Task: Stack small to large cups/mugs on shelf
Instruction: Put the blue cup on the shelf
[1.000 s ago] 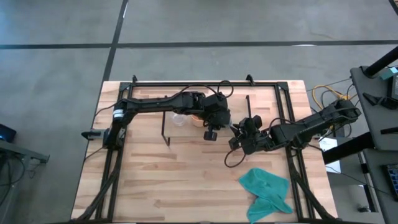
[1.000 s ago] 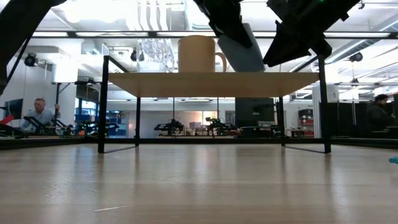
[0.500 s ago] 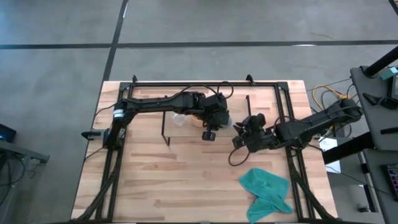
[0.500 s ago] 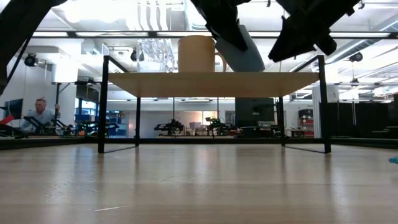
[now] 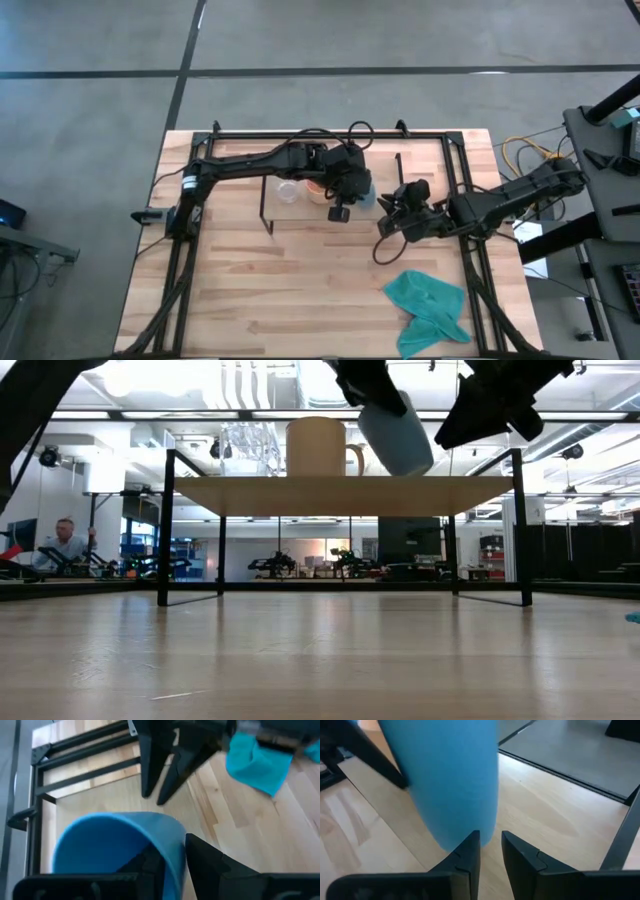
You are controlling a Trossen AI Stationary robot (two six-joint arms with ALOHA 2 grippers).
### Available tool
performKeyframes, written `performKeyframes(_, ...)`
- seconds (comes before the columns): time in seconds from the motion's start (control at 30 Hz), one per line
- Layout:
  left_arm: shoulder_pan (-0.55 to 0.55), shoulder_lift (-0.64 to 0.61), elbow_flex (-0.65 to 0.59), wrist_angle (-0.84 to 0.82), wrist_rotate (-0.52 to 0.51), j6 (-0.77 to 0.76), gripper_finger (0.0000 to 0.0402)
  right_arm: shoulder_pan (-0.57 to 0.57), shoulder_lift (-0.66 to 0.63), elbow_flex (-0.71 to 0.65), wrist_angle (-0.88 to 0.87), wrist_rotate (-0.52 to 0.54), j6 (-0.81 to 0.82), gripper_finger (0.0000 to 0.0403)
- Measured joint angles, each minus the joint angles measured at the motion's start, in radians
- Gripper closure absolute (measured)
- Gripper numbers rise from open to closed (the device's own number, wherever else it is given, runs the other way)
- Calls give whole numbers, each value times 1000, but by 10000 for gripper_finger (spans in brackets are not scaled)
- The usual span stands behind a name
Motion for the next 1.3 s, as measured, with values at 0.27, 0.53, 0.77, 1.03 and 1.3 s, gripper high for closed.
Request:
performKeyframes(0.27,0,-1,8,-2,-1,0,343,0,47,-1,3,-2,26,328)
performKeyframes(0.53,0,-1,8,-3,-2,0,343,0,64,-1,33,-1,26,328)
performKeyframes(0.77,0,-1,9,0,-3,0,343,0,73,-1,31,0,29,328)
performKeyframes(1.03,-1,-1,23,-3,-3,0,343,0,87,-1,31,-1,30,328)
performKeyframes(1.3,-1,-2,63,-5,-3,0,343,0,95,-1,24,-2,30,328)
